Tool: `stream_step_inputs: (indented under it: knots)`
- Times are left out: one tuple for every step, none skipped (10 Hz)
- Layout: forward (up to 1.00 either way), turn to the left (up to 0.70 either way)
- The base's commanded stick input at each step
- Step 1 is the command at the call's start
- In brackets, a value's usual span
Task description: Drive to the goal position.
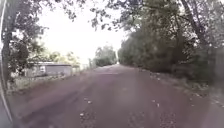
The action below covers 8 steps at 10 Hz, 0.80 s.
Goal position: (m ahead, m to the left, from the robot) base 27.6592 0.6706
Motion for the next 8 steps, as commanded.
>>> stream_step_inputs:
  knots:
    - [0.7,0.0]
    - [0.7,0.0]
    - [0.7,0.0]
    - [0.7,0.0]
    - [0.7,0.0]
    - [0.7,0.0]
    - [0.7,0.0]
    - [0.7,0.0]
